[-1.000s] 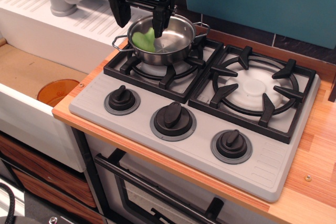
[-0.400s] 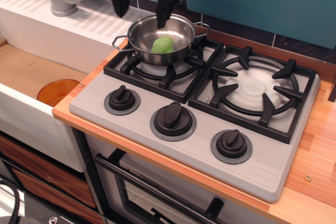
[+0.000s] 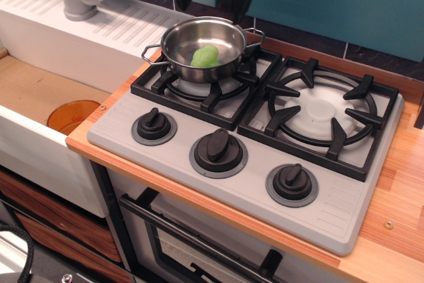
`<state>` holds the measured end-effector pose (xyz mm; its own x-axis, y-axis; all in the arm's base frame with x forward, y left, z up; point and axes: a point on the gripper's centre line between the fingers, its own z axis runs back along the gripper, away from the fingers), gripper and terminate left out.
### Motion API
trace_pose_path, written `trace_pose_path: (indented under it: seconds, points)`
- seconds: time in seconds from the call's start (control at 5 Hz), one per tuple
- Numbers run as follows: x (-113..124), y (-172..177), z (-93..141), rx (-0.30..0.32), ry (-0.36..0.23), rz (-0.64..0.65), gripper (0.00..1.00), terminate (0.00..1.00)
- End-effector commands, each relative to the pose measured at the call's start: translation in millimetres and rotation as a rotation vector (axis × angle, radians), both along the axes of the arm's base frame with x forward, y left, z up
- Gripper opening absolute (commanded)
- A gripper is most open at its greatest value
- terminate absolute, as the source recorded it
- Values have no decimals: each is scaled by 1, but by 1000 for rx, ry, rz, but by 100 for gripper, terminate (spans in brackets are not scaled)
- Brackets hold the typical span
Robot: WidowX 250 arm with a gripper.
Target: Put cauliflower in pot or pan an put pot or pan on stove
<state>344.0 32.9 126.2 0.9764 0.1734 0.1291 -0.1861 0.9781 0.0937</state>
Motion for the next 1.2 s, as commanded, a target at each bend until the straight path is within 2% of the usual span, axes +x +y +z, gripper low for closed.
trace_pose_path:
  seconds: [0.0,0.4,0.6,0.8,1.0]
  points:
    - [8,-1,15,3,-46,1,100,0]
    - [8,-1,15,3,-46,1,100,0]
    - [11,-16,-13,20,-97,47,100,0]
    - [19,-24,-33,3,-136,53,100,0]
    - [24,-26,-41,-10,-148,47,100,0]
